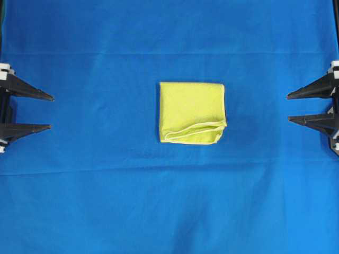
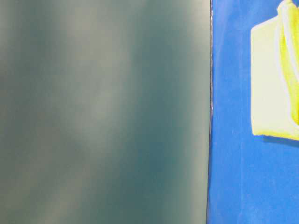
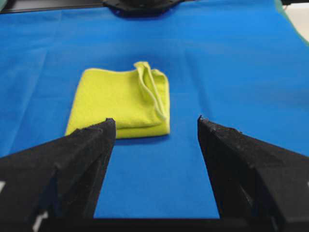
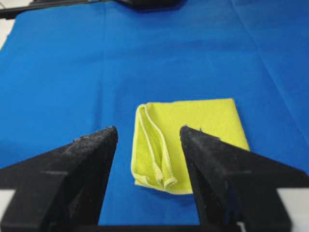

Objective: Fold the yellow towel.

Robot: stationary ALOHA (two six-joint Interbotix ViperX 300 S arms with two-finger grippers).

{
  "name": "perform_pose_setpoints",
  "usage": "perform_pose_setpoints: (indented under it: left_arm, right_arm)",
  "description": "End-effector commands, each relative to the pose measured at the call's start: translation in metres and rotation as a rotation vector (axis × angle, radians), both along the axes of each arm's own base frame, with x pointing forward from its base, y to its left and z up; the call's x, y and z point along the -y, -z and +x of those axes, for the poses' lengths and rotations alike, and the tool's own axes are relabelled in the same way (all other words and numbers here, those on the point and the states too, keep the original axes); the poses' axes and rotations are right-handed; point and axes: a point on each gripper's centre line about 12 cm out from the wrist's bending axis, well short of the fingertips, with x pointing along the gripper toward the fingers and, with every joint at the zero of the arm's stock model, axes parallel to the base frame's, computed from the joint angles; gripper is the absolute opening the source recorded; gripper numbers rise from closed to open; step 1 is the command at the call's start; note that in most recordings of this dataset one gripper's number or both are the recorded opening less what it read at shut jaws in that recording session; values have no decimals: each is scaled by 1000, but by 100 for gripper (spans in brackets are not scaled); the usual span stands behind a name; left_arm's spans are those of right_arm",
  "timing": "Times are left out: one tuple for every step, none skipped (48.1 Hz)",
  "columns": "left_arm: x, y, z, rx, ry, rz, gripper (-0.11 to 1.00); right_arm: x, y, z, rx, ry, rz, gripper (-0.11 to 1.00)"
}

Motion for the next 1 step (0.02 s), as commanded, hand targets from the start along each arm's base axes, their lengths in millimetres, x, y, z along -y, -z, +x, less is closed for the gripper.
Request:
perform_pose_setpoints:
  left_arm:
    - [1, -4, 2, 9, 4, -2, 66]
  right_arm:
    - [0, -5, 2, 12, 0, 0, 59]
